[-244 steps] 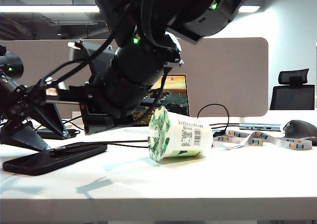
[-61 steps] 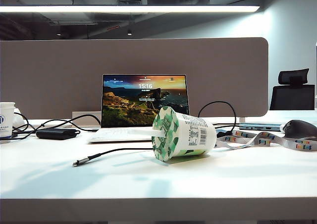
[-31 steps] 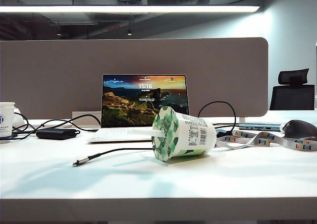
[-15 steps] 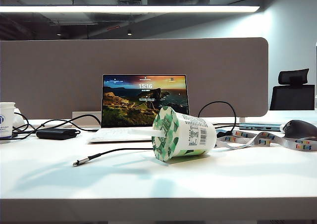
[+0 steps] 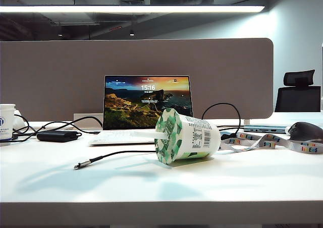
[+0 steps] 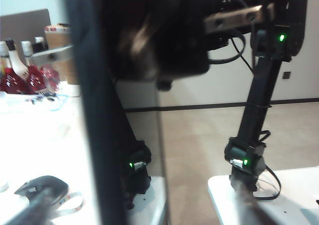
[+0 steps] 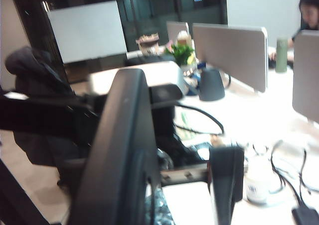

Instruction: Pick up the black phone, pick up the charger plug, insert the charger plug into the phone's charging port, and finally place the connected phone back on the desk.

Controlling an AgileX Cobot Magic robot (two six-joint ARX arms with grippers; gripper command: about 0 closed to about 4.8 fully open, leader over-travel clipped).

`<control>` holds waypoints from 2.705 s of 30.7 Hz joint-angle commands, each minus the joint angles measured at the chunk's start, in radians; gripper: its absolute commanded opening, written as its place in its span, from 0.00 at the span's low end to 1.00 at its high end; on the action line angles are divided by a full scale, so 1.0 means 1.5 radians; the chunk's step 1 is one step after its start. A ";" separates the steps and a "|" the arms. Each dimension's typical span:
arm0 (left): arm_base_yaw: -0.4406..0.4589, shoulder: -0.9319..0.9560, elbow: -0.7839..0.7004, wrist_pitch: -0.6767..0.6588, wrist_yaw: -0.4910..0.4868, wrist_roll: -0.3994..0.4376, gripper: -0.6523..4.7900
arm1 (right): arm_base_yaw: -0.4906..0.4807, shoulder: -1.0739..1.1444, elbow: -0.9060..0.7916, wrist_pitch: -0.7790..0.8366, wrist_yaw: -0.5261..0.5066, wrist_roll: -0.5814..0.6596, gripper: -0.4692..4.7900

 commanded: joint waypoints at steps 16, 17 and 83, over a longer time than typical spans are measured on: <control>0.000 -0.005 0.003 0.453 -0.231 -0.420 0.94 | -0.025 -0.066 0.009 0.331 0.143 0.094 0.08; 0.000 -0.005 0.003 0.475 -0.244 -0.441 0.94 | -0.025 -0.065 0.009 0.339 0.153 0.094 0.08; -0.145 0.003 0.003 0.604 -0.423 -0.573 0.11 | -0.008 0.002 0.009 0.439 0.129 0.247 0.08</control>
